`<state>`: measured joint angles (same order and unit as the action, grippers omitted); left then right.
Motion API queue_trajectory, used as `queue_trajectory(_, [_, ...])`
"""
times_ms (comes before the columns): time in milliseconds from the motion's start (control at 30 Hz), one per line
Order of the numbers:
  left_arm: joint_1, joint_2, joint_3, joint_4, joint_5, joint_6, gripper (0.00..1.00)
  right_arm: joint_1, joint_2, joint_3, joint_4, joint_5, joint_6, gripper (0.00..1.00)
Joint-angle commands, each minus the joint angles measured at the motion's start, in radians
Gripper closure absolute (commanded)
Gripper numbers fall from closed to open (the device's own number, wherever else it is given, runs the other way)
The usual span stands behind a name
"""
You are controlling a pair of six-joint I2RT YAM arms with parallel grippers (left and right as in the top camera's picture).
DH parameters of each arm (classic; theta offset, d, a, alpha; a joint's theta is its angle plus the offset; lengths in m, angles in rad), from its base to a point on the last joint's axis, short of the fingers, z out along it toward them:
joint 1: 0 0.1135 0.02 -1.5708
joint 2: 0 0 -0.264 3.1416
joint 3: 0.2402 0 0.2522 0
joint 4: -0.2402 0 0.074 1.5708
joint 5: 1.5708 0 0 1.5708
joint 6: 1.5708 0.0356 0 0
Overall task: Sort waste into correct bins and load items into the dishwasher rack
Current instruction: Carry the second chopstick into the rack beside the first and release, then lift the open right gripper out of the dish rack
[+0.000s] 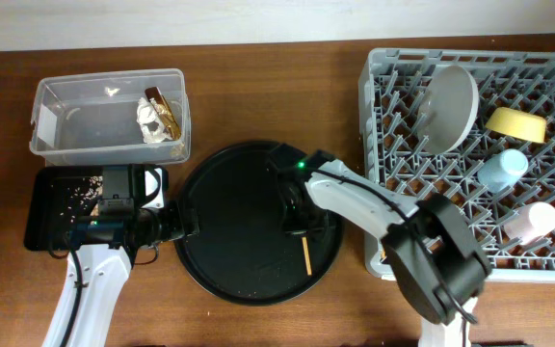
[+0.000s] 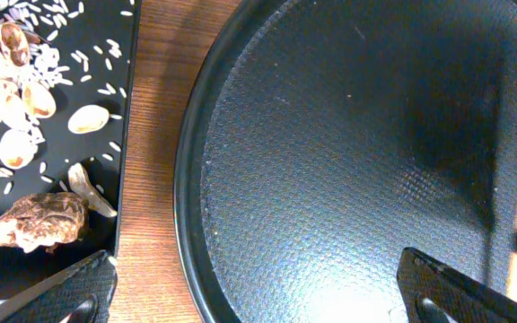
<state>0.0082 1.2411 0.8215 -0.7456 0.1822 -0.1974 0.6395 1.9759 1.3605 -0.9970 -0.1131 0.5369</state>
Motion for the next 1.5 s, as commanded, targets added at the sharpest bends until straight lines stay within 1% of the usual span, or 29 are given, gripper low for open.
queue_trajectory(0, [0.004,-0.010,0.019,0.000,-0.007,0.016,0.01,-0.068,-0.204,0.074,-0.024,-0.005,-0.073,0.96])
queue_trajectory(67, [0.004,-0.010,0.019,0.000,-0.008,0.016,0.01,-0.138,-0.291,0.082,-0.044,0.000,-0.132,0.96])
queue_trajectory(100, [0.004,-0.010,0.019,0.000,-0.008,0.016,0.01,-0.199,-0.343,0.082,-0.069,0.002,-0.183,0.96])
queue_trajectory(167, [0.004,-0.010,0.019,0.000,-0.008,0.016,0.01,-0.295,-0.386,0.082,-0.121,0.040,-0.239,0.96])
queue_trajectory(233, [0.004,-0.010,0.019,0.000,-0.008,0.016,0.01,-0.394,-0.384,0.081,-0.175,0.058,-0.302,0.96])
queue_trajectory(333, [0.004,-0.010,0.019,0.000,-0.007,0.016,0.01,-0.482,-0.352,0.057,-0.200,0.058,-0.366,0.96])
queue_trajectory(433, [0.004,-0.010,0.019,-0.001,-0.007,0.016,0.01,-0.505,-0.322,0.023,-0.195,0.060,-0.406,0.96])
queue_trajectory(633, [0.004,-0.010,0.019,-0.003,-0.007,0.016,0.01,-0.504,-0.250,0.016,-0.180,0.066,-0.410,0.95])
queue_trajectory(667, [0.004,-0.010,0.019,-0.004,-0.007,0.016,0.01,-0.504,-0.241,0.017,-0.174,0.066,-0.410,0.94])
queue_trajectory(800, [0.004,-0.010,0.019,-0.005,-0.007,0.016,0.01,-0.504,-0.241,0.017,-0.170,0.066,-0.410,0.69])
queue_trajectory(833, [0.004,-0.010,0.019,-0.005,-0.003,0.016,0.01,-0.505,-0.245,0.017,-0.175,0.066,-0.410,0.66])
queue_trajectory(967, [0.004,-0.010,0.020,-0.010,-0.003,0.016,0.00,-0.533,-0.328,0.019,-0.179,0.061,-0.401,0.63])
queue_trajectory(1000, [0.004,-0.010,0.028,-0.011,-0.004,0.016,0.01,-0.550,-0.365,0.019,-0.175,0.061,-0.402,0.59])
queue_trajectory(1100, [0.003,-0.010,0.082,-0.011,-0.005,0.017,0.01,-0.609,-0.440,0.019,-0.161,0.054,-0.403,0.39])
queue_trajectory(1167, [0.003,-0.010,0.126,-0.012,-0.011,0.028,0.01,-0.647,-0.455,0.019,-0.155,-0.013,-0.460,0.39])
queue_trajectory(1267, [0.003,-0.010,0.174,-0.076,-0.084,0.036,0.01,-0.698,-0.456,0.019,-0.186,-0.095,-0.473,0.39])
queue_trajectory(1300, [0.003,-0.010,0.178,-0.111,-0.105,0.037,0.01,-0.708,-0.461,0.019,-0.209,-0.097,-0.473,0.39])
queue_trajectory(1333, [0.003,-0.010,0.178,-0.166,-0.105,0.072,0.01,-0.717,-0.471,0.019,-0.239,-0.091,-0.474,0.39])
queue_trajectory(1467, [0.003,-0.013,0.178,-0.293,-0.100,0.102,0.01,-0.719,-0.537,0.011,-0.277,-0.056,-0.473,0.39])
